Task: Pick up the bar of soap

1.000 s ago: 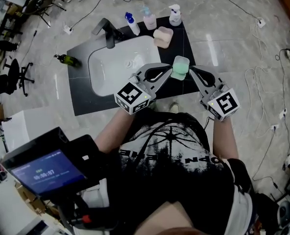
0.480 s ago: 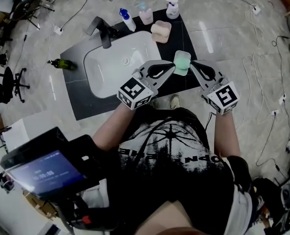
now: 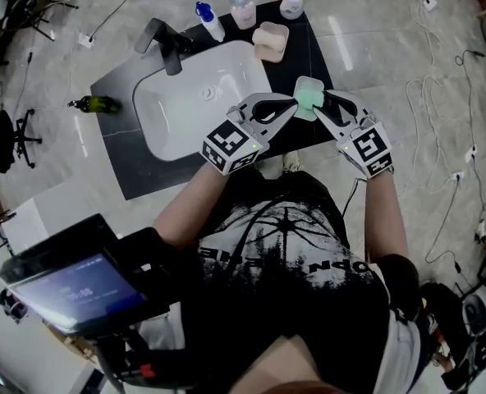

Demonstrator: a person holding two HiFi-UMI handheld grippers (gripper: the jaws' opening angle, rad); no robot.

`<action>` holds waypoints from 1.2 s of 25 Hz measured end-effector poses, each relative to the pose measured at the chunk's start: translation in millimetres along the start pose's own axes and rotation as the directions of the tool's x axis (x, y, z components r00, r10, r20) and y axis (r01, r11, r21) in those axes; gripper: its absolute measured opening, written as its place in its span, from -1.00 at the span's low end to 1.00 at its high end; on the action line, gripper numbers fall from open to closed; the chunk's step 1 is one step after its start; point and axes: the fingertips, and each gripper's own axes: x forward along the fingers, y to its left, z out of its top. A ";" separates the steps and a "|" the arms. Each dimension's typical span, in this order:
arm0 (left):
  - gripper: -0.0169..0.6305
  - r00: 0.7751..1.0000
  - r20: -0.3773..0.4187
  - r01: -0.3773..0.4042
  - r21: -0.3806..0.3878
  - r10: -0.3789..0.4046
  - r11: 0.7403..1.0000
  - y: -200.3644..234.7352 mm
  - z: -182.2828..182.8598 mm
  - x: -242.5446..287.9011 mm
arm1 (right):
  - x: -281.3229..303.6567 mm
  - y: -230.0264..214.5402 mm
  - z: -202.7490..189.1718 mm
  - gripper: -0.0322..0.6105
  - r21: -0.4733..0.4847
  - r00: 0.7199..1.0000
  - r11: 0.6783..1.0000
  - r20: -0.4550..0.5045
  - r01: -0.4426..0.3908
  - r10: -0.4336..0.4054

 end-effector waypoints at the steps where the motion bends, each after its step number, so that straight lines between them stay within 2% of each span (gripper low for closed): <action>1: -0.91 1.000 -0.004 0.001 -0.006 -0.001 1.000 2.6 -2.8 1.5 | 4.8 -0.4 -5.7 -0.37 -0.013 1.000 1.000 -0.029 -0.011 0.011; 4: -0.91 0.999 -0.034 0.001 -0.010 -0.001 1.000 10.8 -16.9 8.3 | 19.4 0.4 -24.0 -0.21 -0.052 0.992 0.997 -0.118 -0.059 0.052; 9: -0.91 0.995 -0.095 0.002 -0.015 -0.004 1.000 24.4 -42.6 22.5 | 43.5 -2.2 -54.7 -0.14 -0.120 0.962 0.986 -0.262 -0.117 0.082; 15: -0.91 0.988 -0.157 -0.005 -0.019 0.002 1.000 33.3 -67.7 35.7 | 65.7 -1.2 -90.3 -0.04 -0.199 0.890 0.950 -0.436 -0.241 0.134; 22: -0.91 0.979 -0.201 -0.030 -0.055 0.018 0.998 42.2 -89.4 40.1 | 80.5 -0.9 -115.7 -0.01 -0.227 0.805 0.911 -0.570 -0.344 0.162; 30: -0.91 0.972 -0.235 -0.020 -0.075 0.002 0.997 45.1 -107.1 53.0 | 90.9 -2.9 -136.2 0.00 -0.237 0.755 0.892 -0.638 -0.384 0.155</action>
